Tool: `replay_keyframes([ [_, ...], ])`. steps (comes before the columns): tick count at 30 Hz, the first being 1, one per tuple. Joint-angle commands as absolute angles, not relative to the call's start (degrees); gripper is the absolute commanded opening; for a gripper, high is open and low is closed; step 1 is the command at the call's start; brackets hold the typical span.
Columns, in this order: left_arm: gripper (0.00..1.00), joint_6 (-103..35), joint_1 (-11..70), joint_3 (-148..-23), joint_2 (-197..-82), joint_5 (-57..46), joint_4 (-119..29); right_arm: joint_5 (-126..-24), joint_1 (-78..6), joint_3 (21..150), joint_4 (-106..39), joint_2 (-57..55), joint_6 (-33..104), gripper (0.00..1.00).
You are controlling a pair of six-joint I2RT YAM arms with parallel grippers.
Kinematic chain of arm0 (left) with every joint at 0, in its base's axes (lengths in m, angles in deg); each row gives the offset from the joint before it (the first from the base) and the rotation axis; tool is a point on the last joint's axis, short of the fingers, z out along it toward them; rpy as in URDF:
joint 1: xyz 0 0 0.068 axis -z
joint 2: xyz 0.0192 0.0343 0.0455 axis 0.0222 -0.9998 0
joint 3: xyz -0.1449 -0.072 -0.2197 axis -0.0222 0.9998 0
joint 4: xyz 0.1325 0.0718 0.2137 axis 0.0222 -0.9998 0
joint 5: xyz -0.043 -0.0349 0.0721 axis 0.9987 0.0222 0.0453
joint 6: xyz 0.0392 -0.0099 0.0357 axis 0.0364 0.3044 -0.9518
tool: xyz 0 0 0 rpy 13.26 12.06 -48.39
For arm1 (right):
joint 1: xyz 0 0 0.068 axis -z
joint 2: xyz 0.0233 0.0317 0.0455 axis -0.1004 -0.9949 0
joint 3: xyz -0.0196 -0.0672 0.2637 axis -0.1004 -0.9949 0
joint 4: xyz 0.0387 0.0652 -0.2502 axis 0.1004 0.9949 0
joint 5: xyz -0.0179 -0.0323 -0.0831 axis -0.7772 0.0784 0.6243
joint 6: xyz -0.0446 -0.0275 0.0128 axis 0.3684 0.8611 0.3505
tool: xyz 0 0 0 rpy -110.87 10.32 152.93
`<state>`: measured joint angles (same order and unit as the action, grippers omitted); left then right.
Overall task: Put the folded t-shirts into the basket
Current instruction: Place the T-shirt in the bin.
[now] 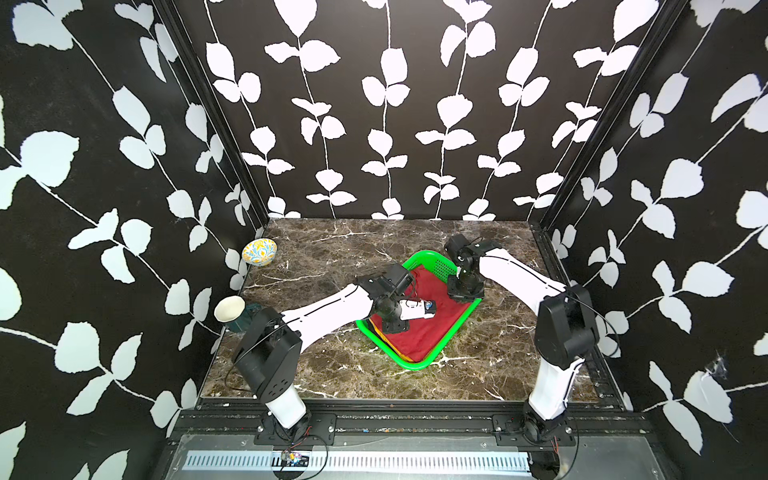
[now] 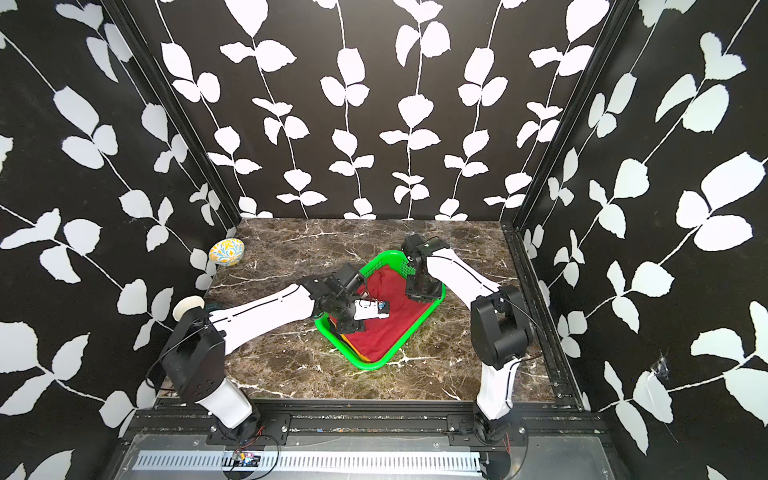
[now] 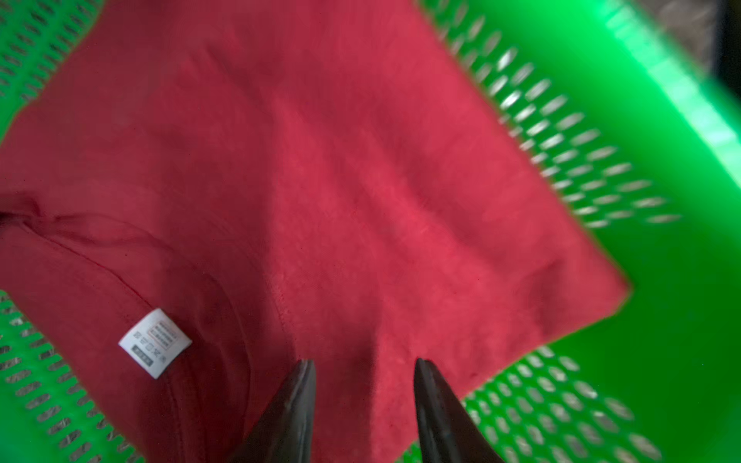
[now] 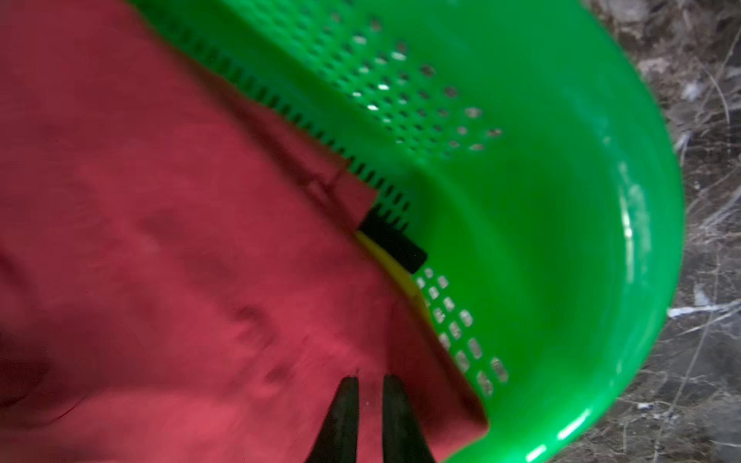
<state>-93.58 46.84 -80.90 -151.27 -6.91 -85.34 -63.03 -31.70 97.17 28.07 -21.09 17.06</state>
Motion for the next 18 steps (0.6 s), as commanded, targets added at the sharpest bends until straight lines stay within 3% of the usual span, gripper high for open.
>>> replay_keyframes([
  [1,0.43,-95.7,46.4,-78.3,-150.9,-8.7,-83.0,-61.2,-30.8,98.1,30.6,-23.7,17.9,0.14],
  [5,0.43,-96.3,45.7,-76.2,-152.0,-10.9,-80.6,-61.5,-29.6,97.5,29.2,-26.8,18.0,0.08],
  [12,0.43,-95.3,40.5,-76.4,-154.1,-8.6,-81.1,-64.9,-28.5,95.0,21.4,-27.8,18.5,0.07],
  [18,0.43,-95.2,38.3,-76.2,-153.5,-8.1,-81.3,-68.5,-28.9,94.2,22.2,-19.4,18.5,0.09],
])
